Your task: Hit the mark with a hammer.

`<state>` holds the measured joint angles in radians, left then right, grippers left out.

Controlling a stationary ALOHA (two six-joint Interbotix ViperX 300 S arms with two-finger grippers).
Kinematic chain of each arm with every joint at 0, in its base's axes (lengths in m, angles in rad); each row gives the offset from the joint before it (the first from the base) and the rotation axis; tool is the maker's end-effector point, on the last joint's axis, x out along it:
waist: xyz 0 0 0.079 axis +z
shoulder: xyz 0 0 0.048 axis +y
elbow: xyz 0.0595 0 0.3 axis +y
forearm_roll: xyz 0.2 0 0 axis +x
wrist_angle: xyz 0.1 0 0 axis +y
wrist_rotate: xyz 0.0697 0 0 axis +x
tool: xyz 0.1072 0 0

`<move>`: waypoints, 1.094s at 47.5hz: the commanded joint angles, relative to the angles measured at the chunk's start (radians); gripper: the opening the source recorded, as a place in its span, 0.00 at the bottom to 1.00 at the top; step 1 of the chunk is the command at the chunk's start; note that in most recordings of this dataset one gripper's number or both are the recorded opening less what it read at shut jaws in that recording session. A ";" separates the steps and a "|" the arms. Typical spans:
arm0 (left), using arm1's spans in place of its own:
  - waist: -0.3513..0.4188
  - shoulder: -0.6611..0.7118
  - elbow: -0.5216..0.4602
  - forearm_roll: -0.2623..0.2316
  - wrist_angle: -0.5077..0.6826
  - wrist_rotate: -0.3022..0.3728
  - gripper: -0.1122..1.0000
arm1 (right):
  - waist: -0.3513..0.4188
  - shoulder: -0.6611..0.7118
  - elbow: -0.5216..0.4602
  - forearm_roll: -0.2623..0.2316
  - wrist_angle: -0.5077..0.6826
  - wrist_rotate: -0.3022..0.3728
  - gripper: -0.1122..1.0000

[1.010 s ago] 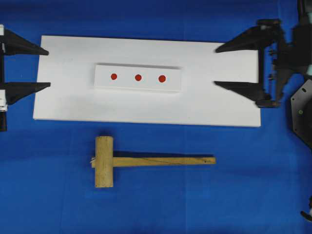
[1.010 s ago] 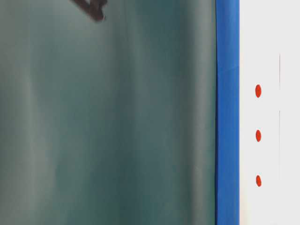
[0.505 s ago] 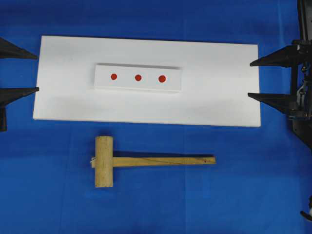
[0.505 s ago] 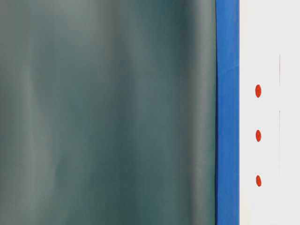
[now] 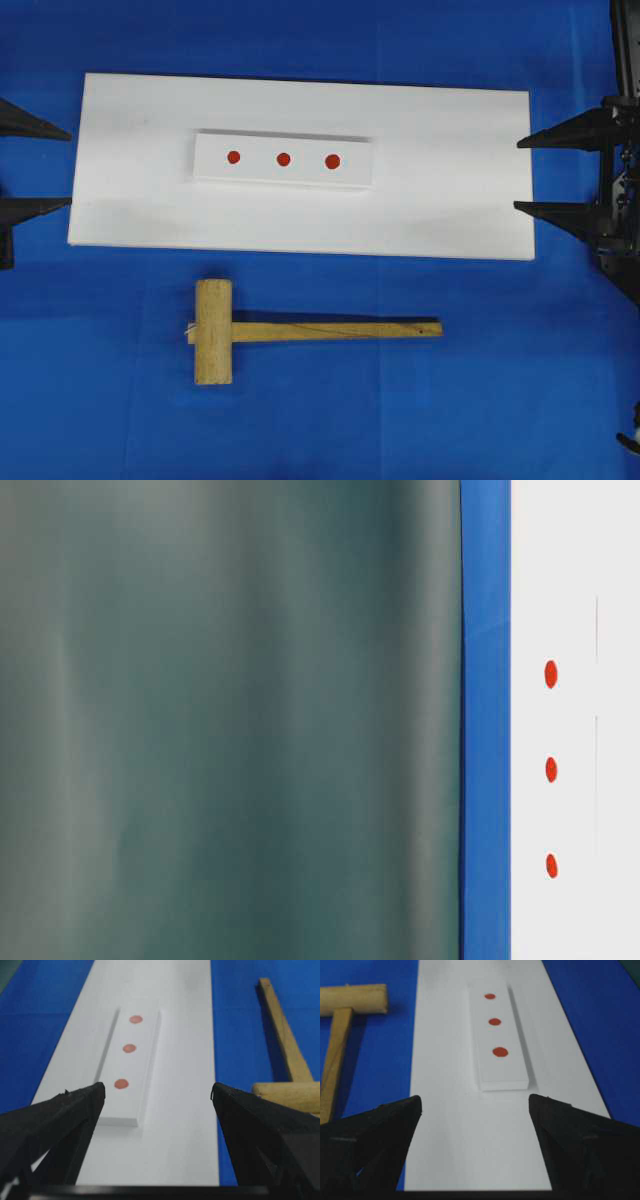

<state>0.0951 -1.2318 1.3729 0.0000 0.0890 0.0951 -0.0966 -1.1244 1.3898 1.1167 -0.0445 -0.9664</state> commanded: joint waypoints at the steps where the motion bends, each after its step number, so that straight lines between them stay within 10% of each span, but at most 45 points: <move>1: -0.003 0.006 -0.011 -0.002 -0.006 0.002 0.87 | 0.020 0.014 -0.012 0.003 -0.015 -0.003 0.81; 52: -0.003 0.005 -0.011 -0.003 -0.002 0.002 0.87 | 0.037 0.021 -0.011 0.003 -0.034 -0.002 0.81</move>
<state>0.0951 -1.2333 1.3729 -0.0015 0.0890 0.0951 -0.0598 -1.1167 1.3913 1.1167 -0.0721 -0.9679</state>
